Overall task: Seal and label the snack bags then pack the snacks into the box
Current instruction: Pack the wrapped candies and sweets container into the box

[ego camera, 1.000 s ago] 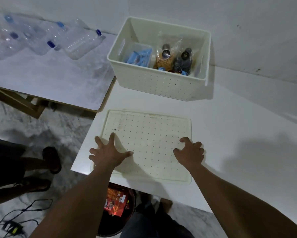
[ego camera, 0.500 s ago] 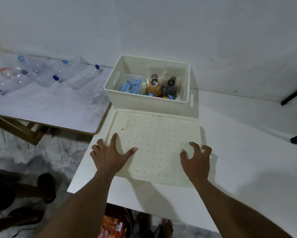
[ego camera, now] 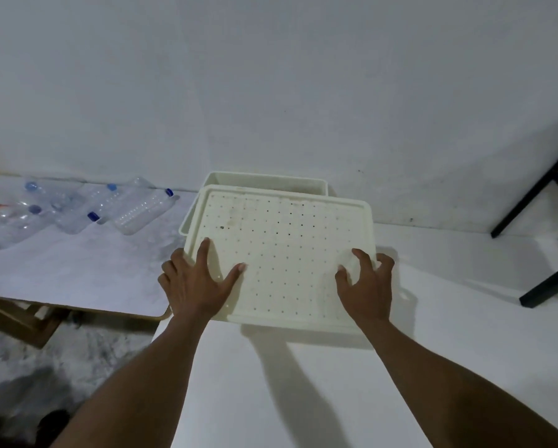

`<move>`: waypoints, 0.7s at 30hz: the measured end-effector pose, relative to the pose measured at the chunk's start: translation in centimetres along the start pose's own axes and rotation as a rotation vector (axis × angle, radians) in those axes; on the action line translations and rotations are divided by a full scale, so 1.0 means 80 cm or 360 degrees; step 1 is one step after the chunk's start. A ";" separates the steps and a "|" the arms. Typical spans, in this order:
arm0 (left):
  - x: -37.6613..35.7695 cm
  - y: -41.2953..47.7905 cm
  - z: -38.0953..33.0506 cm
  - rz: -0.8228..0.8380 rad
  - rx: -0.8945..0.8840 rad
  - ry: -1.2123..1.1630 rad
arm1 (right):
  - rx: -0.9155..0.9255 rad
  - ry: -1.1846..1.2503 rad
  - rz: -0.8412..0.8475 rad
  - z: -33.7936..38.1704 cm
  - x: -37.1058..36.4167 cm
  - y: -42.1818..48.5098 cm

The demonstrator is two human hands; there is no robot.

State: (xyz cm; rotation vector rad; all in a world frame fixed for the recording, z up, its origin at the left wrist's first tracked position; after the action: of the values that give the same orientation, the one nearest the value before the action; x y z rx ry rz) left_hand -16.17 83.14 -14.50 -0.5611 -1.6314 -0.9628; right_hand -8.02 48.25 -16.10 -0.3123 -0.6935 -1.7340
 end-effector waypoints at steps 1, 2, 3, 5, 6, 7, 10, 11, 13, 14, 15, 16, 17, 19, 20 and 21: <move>0.003 0.016 -0.001 -0.0016 -0.0008 -0.0009 | 0.0001 0.0003 0.0000 0.006 -0.005 0.010; 0.005 0.031 -0.003 -0.0031 -0.0017 -0.0017 | 0.0008 0.0004 -0.0001 0.012 -0.011 0.020; 0.006 0.046 -0.004 -0.0042 -0.0027 -0.0021 | 0.0015 0.0003 -0.0004 0.018 -0.017 0.031; 0.006 0.074 -0.005 -0.0057 -0.0051 -0.0019 | 0.0024 0.0008 -0.0018 0.027 -0.030 0.052; 0.004 0.088 -0.005 -0.0063 -0.0060 -0.0018 | 0.0033 0.0013 -0.0027 0.032 -0.038 0.061; 0.002 0.101 -0.004 -0.0064 -0.0064 -0.0017 | 0.0045 0.0016 -0.0035 0.036 -0.046 0.070; -0.011 0.140 -0.005 -0.0059 -0.0062 -0.0023 | 0.0048 0.0016 -0.0020 0.045 -0.073 0.097; -0.016 0.153 -0.006 -0.0066 -0.0061 -0.0026 | 0.0041 0.0018 -0.0016 0.046 -0.082 0.107; -0.025 0.176 -0.008 -0.0079 -0.0063 -0.0025 | 0.0028 0.0014 -0.0014 0.049 -0.100 0.127; -0.031 0.187 -0.009 -0.0074 -0.0066 -0.0022 | 0.0032 0.0005 -0.0018 0.051 -0.109 0.137; -0.037 0.198 -0.010 -0.0063 -0.0070 -0.0020 | 0.0045 -0.0009 -0.0023 0.052 -0.117 0.146; -0.045 0.209 -0.012 -0.0045 -0.0073 -0.0019 | 0.0060 -0.0029 -0.0025 0.053 -0.125 0.156; -0.054 0.219 -0.013 -0.0023 -0.0077 -0.0015 | 0.0064 -0.0055 -0.0024 0.053 -0.134 0.166; -0.071 0.237 -0.016 0.0016 -0.0098 0.0008 | 0.0044 -0.0121 -0.0022 0.051 -0.150 0.183; -0.081 0.244 -0.018 0.0036 -0.0113 0.0022 | 0.0034 -0.0163 -0.0022 0.049 -0.156 0.189; -0.091 0.249 -0.021 0.0060 -0.0126 0.0034 | 0.0028 -0.0209 -0.0023 0.046 -0.162 0.195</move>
State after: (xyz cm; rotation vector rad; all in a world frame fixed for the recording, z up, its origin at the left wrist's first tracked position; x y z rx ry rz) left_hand 2.28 93.77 -15.35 -0.6315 -1.5638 -1.0056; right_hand 9.83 58.45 -15.85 -0.4127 -0.8073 -1.7310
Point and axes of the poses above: each hand's wrist, its own y-axis towards the middle knuckle, its own x-axis out of the back of the hand, z = x × y, the point moved 7 cm from there along y, towards the middle knuckle, and after that the axes turned 14 degrees about y, right-handed, at the moved point
